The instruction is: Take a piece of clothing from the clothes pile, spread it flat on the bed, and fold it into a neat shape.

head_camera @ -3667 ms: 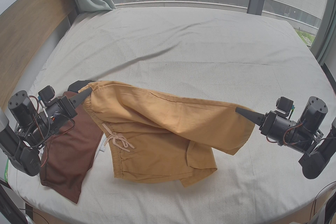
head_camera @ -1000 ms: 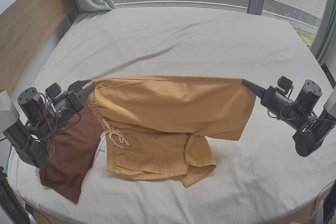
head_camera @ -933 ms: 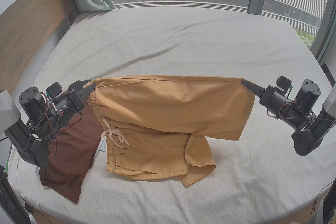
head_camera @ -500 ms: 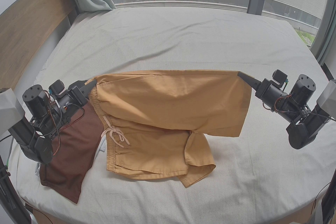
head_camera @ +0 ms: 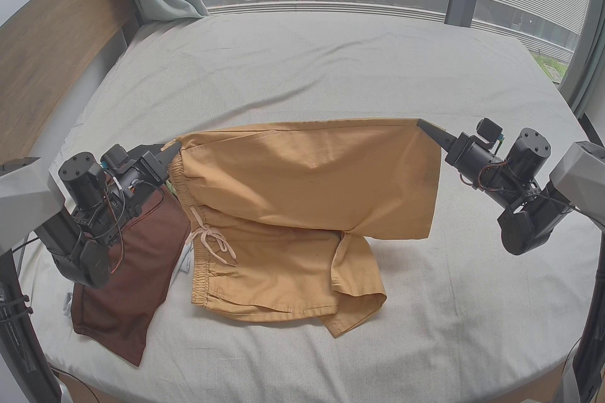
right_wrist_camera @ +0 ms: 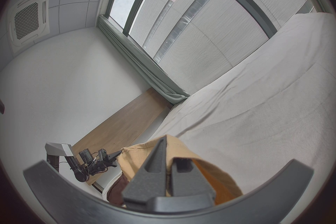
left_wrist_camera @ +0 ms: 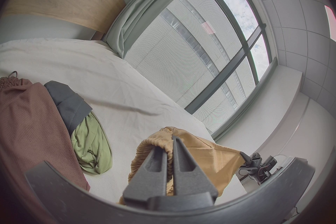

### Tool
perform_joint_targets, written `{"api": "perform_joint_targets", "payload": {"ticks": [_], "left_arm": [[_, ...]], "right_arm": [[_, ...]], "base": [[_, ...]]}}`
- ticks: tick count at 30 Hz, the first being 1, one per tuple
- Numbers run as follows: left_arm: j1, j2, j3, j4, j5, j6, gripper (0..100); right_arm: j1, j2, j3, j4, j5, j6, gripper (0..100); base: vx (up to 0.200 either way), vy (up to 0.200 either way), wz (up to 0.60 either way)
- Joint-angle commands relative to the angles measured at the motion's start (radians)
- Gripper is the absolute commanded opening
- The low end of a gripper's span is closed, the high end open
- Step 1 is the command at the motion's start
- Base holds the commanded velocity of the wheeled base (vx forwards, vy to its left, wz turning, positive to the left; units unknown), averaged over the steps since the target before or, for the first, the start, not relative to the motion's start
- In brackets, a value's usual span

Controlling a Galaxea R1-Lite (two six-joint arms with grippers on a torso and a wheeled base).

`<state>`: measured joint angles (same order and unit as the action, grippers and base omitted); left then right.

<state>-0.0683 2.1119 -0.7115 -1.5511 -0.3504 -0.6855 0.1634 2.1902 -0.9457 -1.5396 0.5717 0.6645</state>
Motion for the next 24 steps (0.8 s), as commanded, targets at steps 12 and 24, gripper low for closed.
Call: {"api": "perform_joint_targets", "payload": {"ticks": [12,24], "left_arm": [[-0.005,0.115,-0.102,-0.001,0.039,-0.031,0],[-0.005,0.188,-0.19,-0.001,0.057,-0.083,0]], "right_arm": [[-0.008,0.157,-0.2,0.006,0.0,-0.002,0],[-0.021,0.256,-0.34,0.029,0.0,-0.002,0]], "base": [[0.0,0.0,0.0],[0.0,0.0,0.0]]}}
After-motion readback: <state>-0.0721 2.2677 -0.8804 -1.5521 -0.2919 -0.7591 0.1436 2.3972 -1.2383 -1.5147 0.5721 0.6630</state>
